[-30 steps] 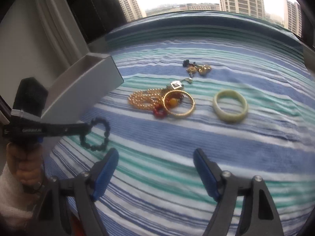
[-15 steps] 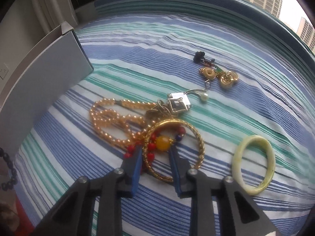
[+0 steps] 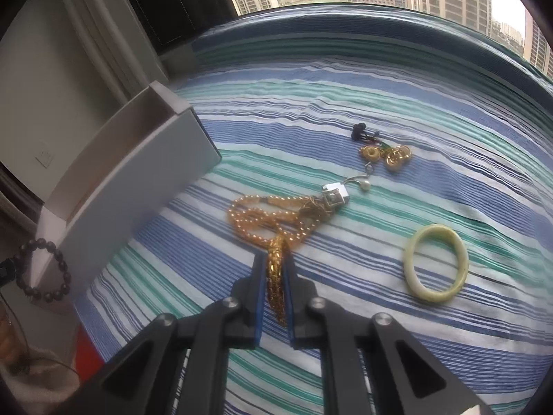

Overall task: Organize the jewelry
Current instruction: 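Lift the black bead bracelet with the left tool while the right tool grasps the gold bangle, then carry both bracelets into the white box and open both tools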

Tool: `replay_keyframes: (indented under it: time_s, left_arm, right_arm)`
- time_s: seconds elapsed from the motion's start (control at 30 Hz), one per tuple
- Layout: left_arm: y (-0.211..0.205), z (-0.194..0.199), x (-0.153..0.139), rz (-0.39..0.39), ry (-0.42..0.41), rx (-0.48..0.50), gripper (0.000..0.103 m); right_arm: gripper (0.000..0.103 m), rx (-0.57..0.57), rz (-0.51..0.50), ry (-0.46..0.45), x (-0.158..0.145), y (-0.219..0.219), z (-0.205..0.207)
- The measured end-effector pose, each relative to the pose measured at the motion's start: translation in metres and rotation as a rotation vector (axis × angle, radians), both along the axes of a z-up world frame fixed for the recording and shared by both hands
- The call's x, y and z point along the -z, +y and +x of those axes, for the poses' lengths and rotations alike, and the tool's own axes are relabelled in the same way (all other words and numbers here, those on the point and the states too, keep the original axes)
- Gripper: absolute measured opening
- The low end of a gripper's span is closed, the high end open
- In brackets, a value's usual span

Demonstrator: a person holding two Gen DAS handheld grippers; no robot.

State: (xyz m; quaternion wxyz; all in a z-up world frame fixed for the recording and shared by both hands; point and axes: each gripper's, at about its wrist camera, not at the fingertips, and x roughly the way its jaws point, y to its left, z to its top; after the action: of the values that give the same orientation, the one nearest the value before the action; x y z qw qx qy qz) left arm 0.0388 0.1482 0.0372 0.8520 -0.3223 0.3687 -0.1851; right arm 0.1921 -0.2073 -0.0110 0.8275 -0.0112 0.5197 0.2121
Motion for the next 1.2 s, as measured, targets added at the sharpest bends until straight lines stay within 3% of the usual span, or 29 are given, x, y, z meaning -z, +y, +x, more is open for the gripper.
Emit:
replay_keyframes:
  time_s: [0.33,0.47,0.6,0.67,0.87,1.03,1.1,1.2]
  left_arm:
    - [0.01,-0.013,0.005,-0.005,0.02,-0.018,0.009]
    - [0.007,-0.012,0.006,-0.004,0.023,-0.018,0.009]
    - [0.009,-0.013,0.005,-0.005,0.023,-0.025,0.009]
    - [0.01,-0.014,0.004,0.001,0.02,-0.027,0.009]
    - [0.01,-0.014,0.005,0.002,0.022,-0.03,0.009]
    - [0.011,-0.016,0.007,0.002,0.033,-0.03,0.009]
    - [0.013,-0.017,0.007,-0.001,0.035,-0.034,0.009]
    - [0.017,-0.02,0.003,-0.01,0.026,-0.044,0.009]
  right_arm:
    - [0.01,0.03,0.207,0.283,0.053,-0.004,-0.013]
    - [0.013,0.013,0.214,0.311,0.064,0.008,-0.021]
    - [0.001,0.026,0.196,0.279,0.065,0.012,-0.023]
    - [0.001,0.02,0.203,0.261,0.061,0.015,-0.024]
    - [0.017,-0.128,-0.041,0.167,0.051,0.056,-0.032]
    - [0.017,-0.207,-0.205,0.137,0.072,0.083,-0.033]
    - [0.013,-0.206,-0.217,0.129,0.077,0.083,-0.031]
    - [0.006,-0.165,-0.157,0.129,0.065,0.075,-0.03]
